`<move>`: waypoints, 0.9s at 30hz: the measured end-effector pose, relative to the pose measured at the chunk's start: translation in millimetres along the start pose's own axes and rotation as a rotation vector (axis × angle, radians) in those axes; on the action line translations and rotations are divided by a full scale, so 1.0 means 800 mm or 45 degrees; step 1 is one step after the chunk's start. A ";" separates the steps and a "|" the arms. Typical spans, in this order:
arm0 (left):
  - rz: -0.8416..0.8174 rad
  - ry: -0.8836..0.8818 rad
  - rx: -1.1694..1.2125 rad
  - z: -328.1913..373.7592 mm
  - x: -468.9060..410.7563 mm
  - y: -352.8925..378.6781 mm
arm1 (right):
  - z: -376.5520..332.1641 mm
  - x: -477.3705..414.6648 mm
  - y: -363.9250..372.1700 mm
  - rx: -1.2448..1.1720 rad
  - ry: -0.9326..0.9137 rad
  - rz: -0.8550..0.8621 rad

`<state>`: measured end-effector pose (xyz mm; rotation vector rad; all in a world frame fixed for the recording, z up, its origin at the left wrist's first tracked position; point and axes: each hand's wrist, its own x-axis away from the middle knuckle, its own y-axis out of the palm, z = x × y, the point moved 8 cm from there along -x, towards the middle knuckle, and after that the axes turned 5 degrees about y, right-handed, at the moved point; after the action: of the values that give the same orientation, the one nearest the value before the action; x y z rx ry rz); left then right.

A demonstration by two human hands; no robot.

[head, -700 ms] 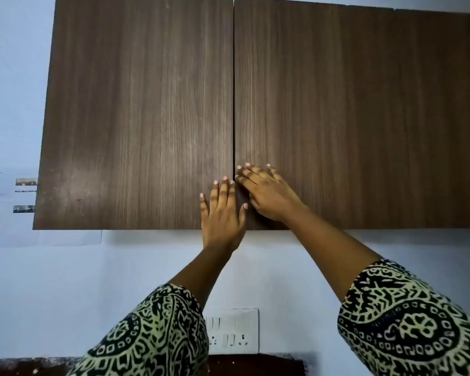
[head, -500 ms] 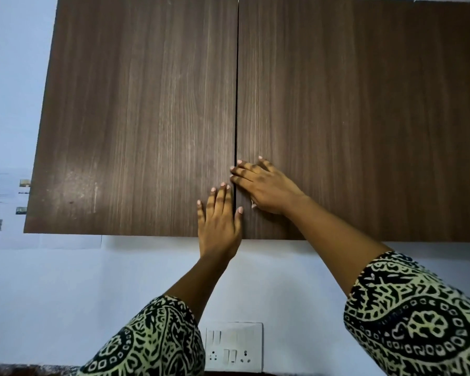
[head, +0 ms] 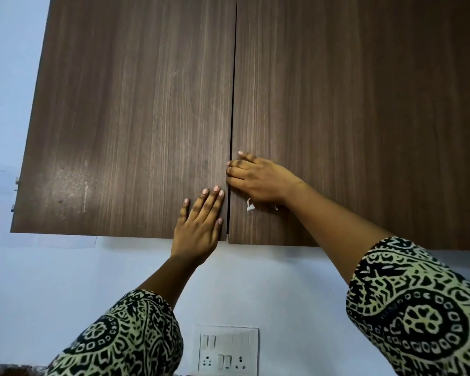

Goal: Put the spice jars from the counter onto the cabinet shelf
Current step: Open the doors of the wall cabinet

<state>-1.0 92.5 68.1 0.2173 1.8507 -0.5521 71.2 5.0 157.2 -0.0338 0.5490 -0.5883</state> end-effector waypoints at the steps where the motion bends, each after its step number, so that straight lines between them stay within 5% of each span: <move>1: -0.009 -0.001 0.009 -0.001 0.000 0.000 | -0.001 0.003 -0.006 0.013 -0.008 0.009; 8: -0.254 -0.037 0.164 0.010 -0.003 -0.019 | 0.001 0.039 -0.069 0.038 0.011 0.101; 10: -0.413 -0.218 0.572 0.024 -0.004 -0.043 | 0.004 0.048 -0.093 0.056 0.015 0.103; 13: -0.412 -0.686 1.660 0.068 0.006 -0.105 | 0.006 0.058 -0.116 0.043 0.026 0.046; 17: -0.306 -1.067 2.205 0.115 0.028 -0.147 | 0.007 0.068 -0.136 0.036 0.128 -0.176; 20: -0.248 -1.141 2.289 0.129 0.039 -0.167 | 0.006 0.074 -0.168 0.088 0.199 -0.254; 27: -0.156 -0.877 2.211 0.174 0.043 -0.226 | 0.022 0.126 -0.216 0.134 0.305 -0.396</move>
<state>30.7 -135.3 48.4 0.8881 0.3140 -1.9067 60.7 -195.7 155.4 0.0528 0.7509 -0.9312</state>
